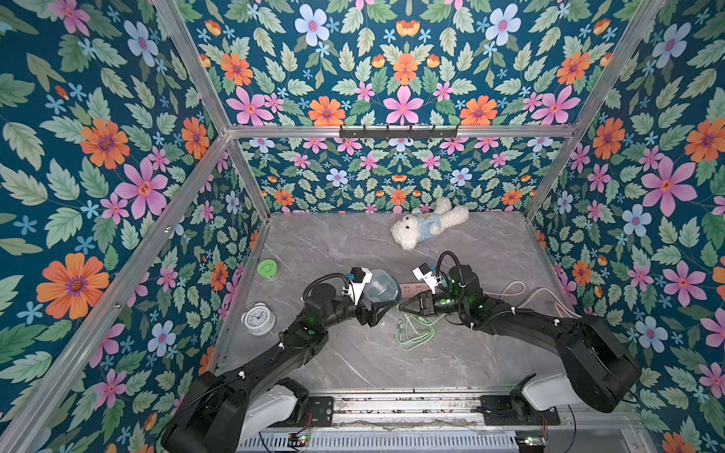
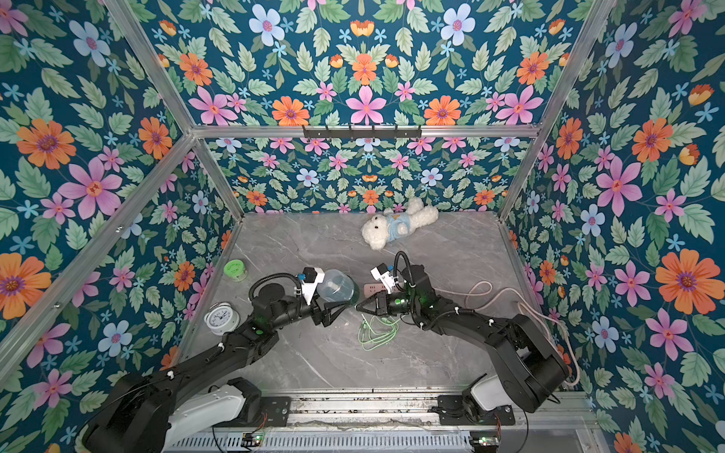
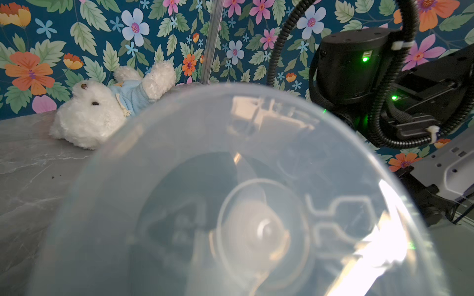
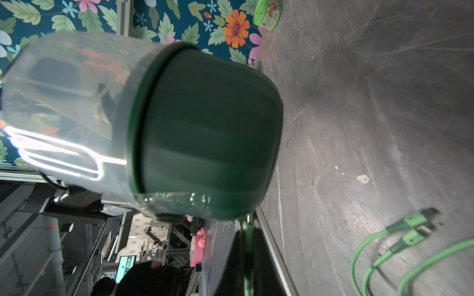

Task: Charge the cordless meat grinders
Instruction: Insert the charging cable into the cordless meat grinder, then place the cordless meat grinder at the center of the board.

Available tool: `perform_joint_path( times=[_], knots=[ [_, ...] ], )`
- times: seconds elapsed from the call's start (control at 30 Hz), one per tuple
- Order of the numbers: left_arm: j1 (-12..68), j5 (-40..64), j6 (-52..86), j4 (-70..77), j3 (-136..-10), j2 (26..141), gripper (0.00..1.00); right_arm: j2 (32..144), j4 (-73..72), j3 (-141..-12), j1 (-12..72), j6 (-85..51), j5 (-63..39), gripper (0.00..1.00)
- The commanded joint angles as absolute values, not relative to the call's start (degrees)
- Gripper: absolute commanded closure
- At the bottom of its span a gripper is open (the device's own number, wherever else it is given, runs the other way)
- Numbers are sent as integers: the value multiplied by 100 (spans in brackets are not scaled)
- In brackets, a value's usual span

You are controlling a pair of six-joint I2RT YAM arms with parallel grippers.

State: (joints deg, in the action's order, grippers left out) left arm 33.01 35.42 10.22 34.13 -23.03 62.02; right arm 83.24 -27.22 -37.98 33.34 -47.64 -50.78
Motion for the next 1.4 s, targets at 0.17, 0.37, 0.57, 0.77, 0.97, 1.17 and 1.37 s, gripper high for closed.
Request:
perform_joint_path(
  times=[0.17,0.37,0.57,0.77,0.97,1.17,1.37],
  knots=[
    [3419,4459,785,2771,-2387,6008,44,8359,-3449,-3929,3305,-4783,-4114,100],
    [3402,4175,805,2672,-2365,5993,44,8336,-3385,-3850,3304,-4811,-4043,94],
    [3351,4086,840,2663,-2353,5959,44,8289,-3262,-3823,3303,-4779,-4034,87],
    [3313,3861,839,2499,-2399,6019,44,8230,-3264,-3744,3305,-4788,-4017,80],
    [3305,3132,651,1987,-2469,5947,43,8012,-2903,-3676,3306,-4615,-3884,72],
    [3322,1484,762,1522,-2279,5905,43,7696,-1792,-3729,3305,-4183,-3173,61],
    [3386,489,995,1751,-1942,6083,44,7638,-1471,-3770,3305,-4009,-2930,56]
  ],
)
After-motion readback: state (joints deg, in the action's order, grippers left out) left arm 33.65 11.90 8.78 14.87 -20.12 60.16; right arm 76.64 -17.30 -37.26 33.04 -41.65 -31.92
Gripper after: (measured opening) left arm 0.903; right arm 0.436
